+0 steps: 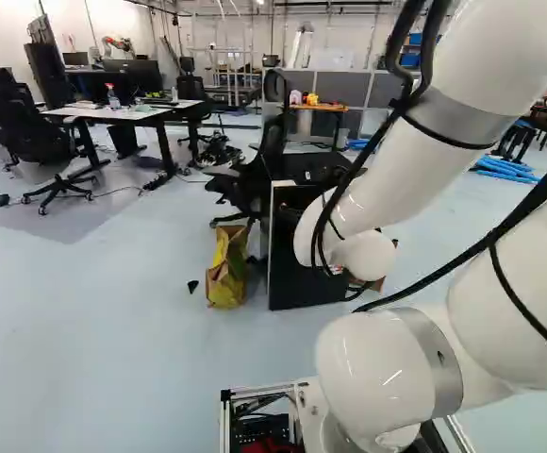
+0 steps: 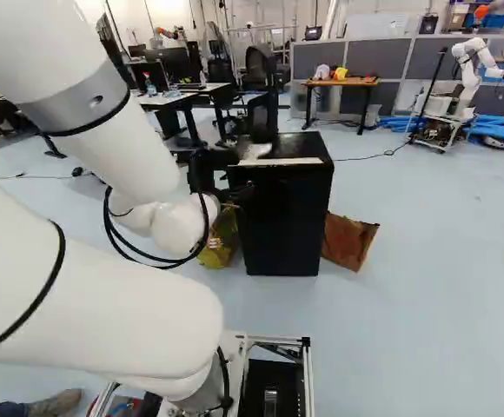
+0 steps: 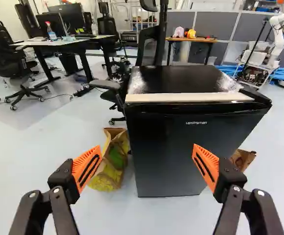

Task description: Grab a drink from the fridge

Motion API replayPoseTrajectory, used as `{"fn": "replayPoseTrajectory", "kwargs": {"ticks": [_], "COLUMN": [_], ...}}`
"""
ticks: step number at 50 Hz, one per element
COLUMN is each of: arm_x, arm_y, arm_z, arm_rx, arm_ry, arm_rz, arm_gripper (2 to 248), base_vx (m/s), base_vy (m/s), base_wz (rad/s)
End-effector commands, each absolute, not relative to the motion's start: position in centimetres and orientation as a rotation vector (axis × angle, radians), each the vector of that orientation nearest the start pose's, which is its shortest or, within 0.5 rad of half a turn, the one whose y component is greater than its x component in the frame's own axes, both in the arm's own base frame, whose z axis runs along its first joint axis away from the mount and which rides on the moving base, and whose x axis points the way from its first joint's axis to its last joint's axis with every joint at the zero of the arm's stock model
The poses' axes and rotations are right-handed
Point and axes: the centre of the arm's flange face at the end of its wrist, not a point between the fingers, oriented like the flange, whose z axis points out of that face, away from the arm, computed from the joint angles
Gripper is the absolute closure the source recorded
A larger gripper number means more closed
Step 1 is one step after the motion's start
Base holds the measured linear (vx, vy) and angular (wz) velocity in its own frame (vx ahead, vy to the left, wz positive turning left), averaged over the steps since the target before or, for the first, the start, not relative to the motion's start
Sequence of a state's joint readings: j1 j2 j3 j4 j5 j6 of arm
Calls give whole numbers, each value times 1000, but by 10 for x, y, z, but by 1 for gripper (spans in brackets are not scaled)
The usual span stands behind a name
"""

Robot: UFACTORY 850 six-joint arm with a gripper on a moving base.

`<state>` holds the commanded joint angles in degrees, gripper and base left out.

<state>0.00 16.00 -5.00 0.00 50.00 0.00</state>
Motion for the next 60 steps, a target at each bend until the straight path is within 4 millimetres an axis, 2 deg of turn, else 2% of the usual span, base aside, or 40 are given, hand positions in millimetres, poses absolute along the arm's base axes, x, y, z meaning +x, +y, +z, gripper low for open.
{"fn": "replayPoseTrajectory", "kwargs": {"ticks": [12,30,60], "arm_x": [270,270,271], "arm_y": [0,0,0], "arm_z": [366,366,366], "arm_rx": [-2558,-2558,-2558], "arm_ry": [0,0,-1], "arm_rz": [-1824,-1824,-1824], "arm_gripper": [3,3,3], "base_vx": [65,40,1], "base_vy": [51,66,2], "base_wz": [-165,-19,1]}}
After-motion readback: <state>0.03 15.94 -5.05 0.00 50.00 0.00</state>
